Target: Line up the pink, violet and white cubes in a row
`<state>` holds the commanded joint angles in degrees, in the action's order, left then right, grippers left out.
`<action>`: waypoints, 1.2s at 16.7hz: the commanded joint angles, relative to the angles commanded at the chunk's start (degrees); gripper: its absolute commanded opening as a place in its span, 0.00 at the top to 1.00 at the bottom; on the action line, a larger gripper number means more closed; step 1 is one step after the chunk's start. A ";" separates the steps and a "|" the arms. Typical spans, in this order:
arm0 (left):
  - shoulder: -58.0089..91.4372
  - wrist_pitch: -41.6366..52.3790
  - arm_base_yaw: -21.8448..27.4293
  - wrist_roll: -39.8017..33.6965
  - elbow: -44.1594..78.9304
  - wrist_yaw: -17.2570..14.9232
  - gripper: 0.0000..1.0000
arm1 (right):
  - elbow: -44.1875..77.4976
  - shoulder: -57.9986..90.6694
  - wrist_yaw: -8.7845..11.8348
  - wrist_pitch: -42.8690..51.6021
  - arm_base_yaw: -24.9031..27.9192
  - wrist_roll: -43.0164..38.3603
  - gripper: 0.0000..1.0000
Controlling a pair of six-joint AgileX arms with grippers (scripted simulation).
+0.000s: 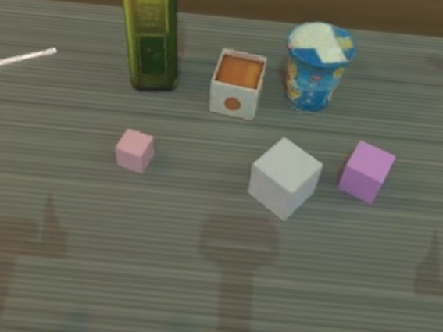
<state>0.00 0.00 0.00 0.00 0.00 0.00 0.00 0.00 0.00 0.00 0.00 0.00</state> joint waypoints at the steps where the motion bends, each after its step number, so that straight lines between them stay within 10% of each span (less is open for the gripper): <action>1: 0.00 0.00 0.00 0.00 0.00 0.00 0.00 | 0.00 0.00 0.00 0.00 0.00 0.00 0.00; 9: 16.67 9.57 2.42 -0.60 15.94 0.25 0.00 | 0.00 0.00 0.00 0.00 0.00 0.00 0.00; 20: 84.55 46.35 12.32 -0.89 72.46 -0.09 0.00 | 0.00 0.00 0.00 0.00 0.00 0.00 0.00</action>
<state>84.55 46.35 12.32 -0.89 72.46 -0.09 0.00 0.00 0.00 0.00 0.00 0.00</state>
